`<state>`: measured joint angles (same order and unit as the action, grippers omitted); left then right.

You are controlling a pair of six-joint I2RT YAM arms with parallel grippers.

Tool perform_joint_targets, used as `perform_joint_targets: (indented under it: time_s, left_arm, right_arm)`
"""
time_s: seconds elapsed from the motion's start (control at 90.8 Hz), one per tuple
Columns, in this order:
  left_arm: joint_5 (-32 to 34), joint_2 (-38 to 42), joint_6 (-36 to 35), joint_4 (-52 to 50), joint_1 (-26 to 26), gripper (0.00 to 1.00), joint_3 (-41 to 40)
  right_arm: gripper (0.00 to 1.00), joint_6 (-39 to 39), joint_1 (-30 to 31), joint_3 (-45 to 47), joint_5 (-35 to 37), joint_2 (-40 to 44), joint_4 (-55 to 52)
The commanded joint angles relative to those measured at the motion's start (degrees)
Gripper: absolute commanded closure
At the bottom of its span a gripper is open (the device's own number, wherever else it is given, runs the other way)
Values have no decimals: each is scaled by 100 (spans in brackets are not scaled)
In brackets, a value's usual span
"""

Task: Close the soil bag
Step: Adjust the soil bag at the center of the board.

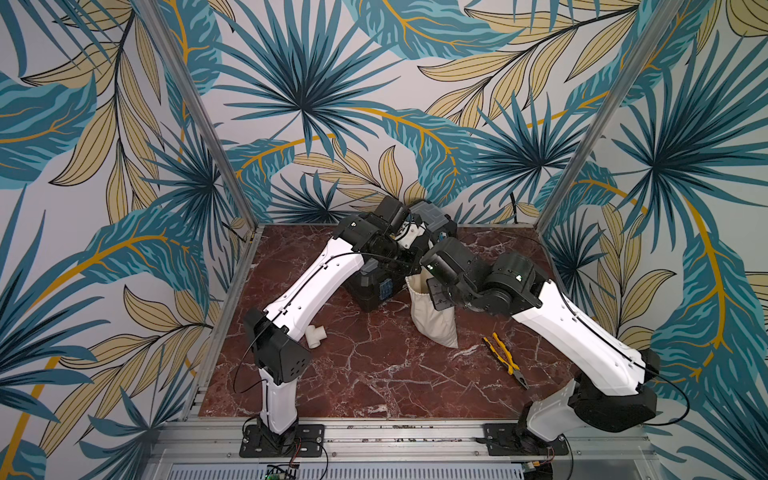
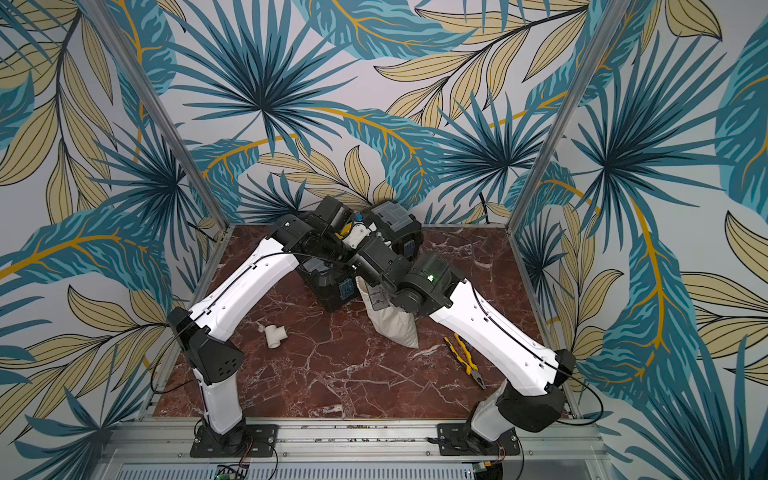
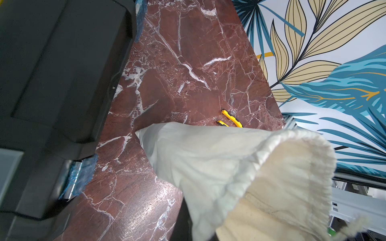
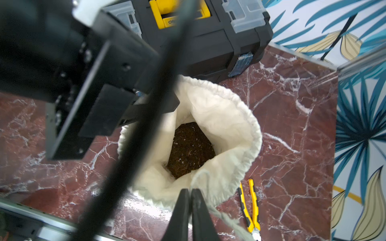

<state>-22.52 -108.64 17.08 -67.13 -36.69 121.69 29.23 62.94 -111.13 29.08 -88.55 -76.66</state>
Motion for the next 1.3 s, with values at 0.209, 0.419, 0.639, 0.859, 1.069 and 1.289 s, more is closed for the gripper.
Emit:
perform_joint_targets:
  time_s: [0.209, 0.419, 0.639, 0.859, 1.069, 1.289]
  left_arm:
    - [-9, 226, -4, 34, 38, 100, 138]
    - [-88, 199, 60, 100, 79, 100, 94]
    - [-171, 219, 157, 175, 166, 100, 13]
    - [98, 284, 235, -52, 357, 100, -125]
    - [225, 438, 341, -102, 572, 97, -293]
    - [145, 473, 361, -92, 579, 93, -451]
  right_arm:
    - [100, 308, 0, 420, 213, 671, -33]
    - [100, 322, -106, 833, 327, 1321, 461]
    - [100, 257, -183, 1366, 492, 1860, 1049]
    - [100, 309, -309, 1476, 1337, 2501, 1434]
    - [100, 153, -341, 1786, 1957, 2949, 2255]
    - [100, -25, -520, 2309, 1967, 2976, 2825]
